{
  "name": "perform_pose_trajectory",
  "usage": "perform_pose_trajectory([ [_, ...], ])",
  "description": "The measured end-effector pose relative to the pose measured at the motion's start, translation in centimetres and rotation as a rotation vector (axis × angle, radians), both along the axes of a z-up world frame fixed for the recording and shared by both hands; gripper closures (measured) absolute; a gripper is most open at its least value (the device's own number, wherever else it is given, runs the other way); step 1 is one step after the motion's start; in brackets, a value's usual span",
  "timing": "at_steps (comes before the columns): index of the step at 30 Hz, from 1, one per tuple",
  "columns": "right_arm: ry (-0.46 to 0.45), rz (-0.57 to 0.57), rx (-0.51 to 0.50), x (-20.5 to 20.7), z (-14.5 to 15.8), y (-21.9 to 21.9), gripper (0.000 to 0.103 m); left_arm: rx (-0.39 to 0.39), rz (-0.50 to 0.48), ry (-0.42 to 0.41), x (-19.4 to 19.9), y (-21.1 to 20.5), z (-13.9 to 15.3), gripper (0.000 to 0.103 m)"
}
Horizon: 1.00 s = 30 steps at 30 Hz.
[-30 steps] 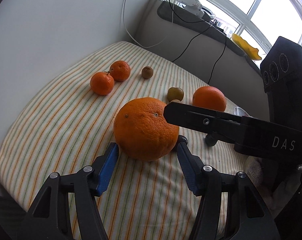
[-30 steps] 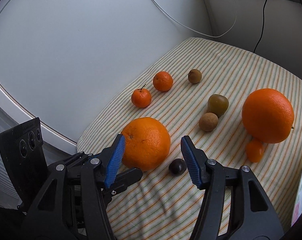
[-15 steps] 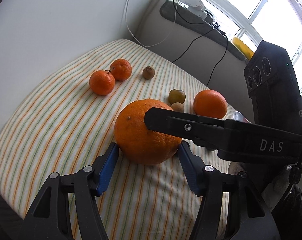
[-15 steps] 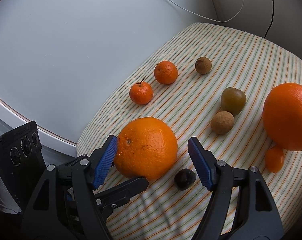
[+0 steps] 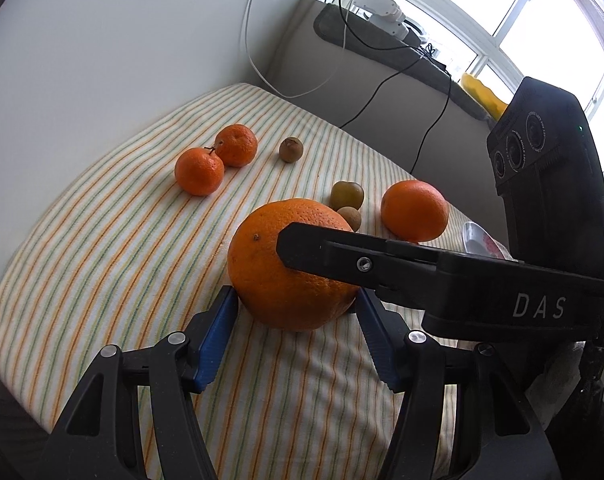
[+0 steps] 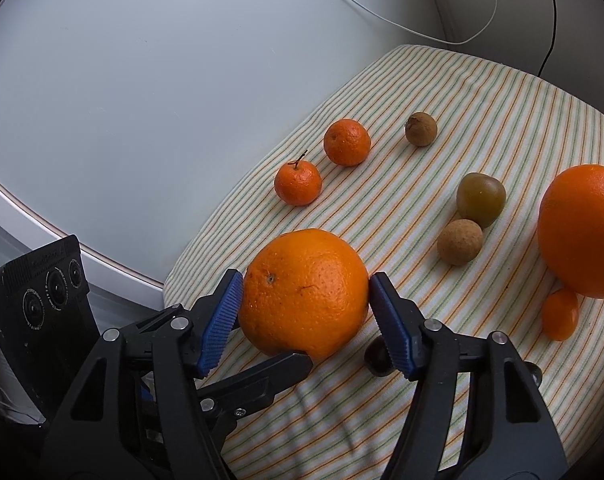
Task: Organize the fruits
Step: 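Lift the orange with the right gripper and lower it onto the white plate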
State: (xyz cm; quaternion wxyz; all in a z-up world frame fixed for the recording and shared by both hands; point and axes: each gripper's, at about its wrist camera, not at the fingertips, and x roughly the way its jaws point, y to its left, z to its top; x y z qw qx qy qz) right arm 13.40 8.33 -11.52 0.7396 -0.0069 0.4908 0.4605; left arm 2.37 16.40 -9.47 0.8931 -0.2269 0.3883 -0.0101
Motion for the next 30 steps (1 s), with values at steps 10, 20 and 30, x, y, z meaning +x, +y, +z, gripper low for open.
perform_pose_trajectory([
  [10,-0.029,-0.034,0.042,-0.8,2.3,-3.4,0.035,0.039,-0.039,-0.039,0.1,-2.6,1.9,0.042],
  [20,-0.062,-0.122,0.074,-1.1,4.1,-8.8,0.035,0.058,-0.138,-0.070,1.2,-7.1,3.3,0.042],
  [30,-0.094,-0.267,0.093,-0.5,5.5,-16.7,0.035,0.073,-0.296,-0.098,3.7,-13.3,4.2,0.042],
])
